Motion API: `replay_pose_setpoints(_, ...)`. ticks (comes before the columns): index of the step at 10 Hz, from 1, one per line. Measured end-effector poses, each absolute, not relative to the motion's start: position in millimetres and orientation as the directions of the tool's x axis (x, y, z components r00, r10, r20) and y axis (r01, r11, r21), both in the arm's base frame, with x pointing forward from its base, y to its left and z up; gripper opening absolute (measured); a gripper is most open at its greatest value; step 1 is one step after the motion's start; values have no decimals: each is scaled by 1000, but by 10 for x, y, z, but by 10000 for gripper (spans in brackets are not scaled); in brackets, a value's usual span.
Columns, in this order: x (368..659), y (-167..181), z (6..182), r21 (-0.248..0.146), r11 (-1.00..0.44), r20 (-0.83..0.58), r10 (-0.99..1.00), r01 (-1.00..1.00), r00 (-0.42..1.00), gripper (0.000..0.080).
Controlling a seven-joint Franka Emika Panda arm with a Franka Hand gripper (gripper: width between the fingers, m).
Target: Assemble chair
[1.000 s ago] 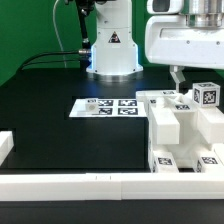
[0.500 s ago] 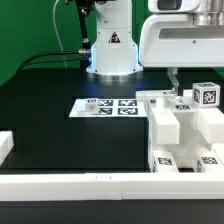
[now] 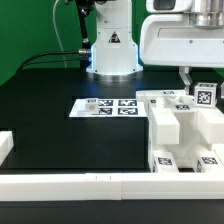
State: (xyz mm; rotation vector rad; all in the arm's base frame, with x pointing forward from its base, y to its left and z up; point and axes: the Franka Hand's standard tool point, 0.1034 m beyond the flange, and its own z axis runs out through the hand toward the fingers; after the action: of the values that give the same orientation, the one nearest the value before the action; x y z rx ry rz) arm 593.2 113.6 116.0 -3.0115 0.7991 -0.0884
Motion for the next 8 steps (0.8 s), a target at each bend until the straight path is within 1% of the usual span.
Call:
replay_pose_setpoints(1, 5936, 1143, 1161, -48, -750, 40, -662, -660, 749, 280)
replay_pose_setpoints(2, 5933, 1141, 1157, -52, -674, 36, -738, -737, 673, 280)
replay_pose_setpoints(4, 5928, 1177, 1154, -65, -351, -2, -936, -934, 352, 280)
replay_pose_setpoints(5, 5935, 1183, 1155, -70, -165, -31, -985, -984, 167, 281)
replay_pose_setpoints(6, 5947, 1155, 1151, -77, -151, -37, -987, -985, 155, 281)
replay_pose_setpoints(8, 5943, 1166, 1148, -77, -165, -36, -985, -983, 168, 281)
